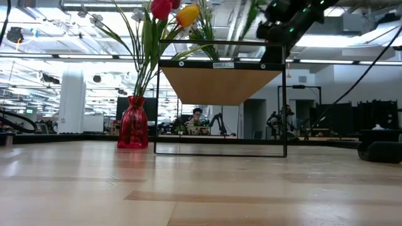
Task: Pick and place flowers into a vace then onto a shelf
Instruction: Put the red flower vase with flowers on the shelf
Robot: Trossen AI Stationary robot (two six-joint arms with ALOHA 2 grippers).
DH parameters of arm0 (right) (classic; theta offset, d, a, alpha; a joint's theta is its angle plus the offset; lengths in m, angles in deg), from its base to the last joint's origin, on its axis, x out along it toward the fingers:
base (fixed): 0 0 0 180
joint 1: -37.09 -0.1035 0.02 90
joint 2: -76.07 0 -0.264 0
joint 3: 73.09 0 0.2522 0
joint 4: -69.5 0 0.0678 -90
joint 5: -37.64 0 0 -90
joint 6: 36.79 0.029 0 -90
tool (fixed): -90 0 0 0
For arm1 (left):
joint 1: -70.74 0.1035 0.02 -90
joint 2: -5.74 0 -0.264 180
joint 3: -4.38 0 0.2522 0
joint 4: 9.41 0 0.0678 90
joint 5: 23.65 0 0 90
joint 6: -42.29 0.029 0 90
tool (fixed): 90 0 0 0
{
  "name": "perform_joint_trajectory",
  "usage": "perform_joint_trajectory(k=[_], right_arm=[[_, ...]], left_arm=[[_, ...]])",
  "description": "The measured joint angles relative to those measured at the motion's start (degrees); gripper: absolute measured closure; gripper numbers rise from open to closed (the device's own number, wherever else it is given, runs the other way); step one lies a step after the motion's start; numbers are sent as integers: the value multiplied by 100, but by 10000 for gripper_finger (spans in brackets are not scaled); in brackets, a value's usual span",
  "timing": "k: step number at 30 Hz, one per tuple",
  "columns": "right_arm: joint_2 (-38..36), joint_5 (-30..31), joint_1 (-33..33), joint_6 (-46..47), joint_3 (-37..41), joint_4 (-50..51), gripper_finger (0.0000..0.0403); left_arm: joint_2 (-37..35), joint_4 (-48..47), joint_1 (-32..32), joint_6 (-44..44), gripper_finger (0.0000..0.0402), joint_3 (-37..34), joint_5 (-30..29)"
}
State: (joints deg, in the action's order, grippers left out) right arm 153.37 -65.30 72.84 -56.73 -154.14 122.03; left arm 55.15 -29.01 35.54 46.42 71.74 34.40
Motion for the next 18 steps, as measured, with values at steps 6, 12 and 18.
perform_joint_trajectory(k=[6, 12, 18], right_arm=[[-652, -2, 0, 200, 0, 143, 147], [-1155, -17, -4, 193, 1, 169, 147], [-1351, -28, -10, 225, 0, -101, 147]], left_arm=[[-4, 290, 0, 197, 184, 0, -8], [-2, 281, -2, 161, 184, 0, -22], [-2, 277, -1, 148, 184, 0, -22]])
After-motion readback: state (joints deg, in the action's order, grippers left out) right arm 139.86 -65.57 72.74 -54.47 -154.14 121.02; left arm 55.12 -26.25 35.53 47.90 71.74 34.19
